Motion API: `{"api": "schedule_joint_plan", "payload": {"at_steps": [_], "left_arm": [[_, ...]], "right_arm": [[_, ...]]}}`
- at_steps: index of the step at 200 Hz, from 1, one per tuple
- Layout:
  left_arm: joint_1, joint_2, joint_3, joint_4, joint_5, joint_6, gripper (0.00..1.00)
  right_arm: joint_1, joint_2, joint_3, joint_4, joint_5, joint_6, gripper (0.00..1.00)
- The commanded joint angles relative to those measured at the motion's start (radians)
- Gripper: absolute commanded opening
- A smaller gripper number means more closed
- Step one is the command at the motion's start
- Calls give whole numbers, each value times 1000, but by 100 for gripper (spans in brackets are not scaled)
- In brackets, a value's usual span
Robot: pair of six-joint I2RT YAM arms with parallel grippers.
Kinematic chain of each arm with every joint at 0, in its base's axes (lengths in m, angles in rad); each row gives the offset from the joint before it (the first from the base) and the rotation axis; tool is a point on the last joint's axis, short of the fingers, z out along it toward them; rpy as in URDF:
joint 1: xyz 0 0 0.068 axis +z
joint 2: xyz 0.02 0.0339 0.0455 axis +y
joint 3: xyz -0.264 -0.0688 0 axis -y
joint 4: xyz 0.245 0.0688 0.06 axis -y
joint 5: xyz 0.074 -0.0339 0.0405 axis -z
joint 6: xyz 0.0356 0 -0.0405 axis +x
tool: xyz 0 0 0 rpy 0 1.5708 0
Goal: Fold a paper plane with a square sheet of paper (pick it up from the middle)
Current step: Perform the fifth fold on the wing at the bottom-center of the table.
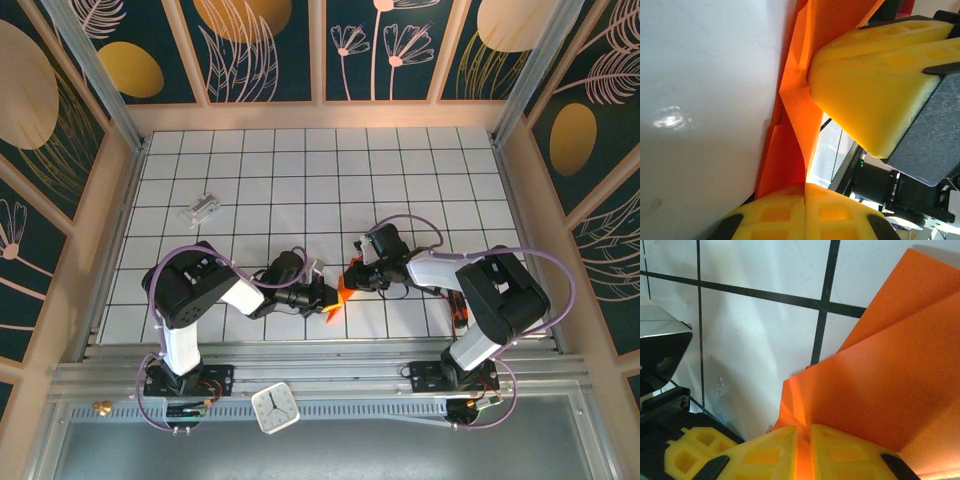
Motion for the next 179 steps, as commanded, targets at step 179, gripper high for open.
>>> {"api": "schedule_joint_plan", "payload": {"at_steps": [179], "left_arm": [[1,-319,34,-403,-205,324,31]], "right_arm": [[-23,21,-59,-49,52,-36,16]]}}
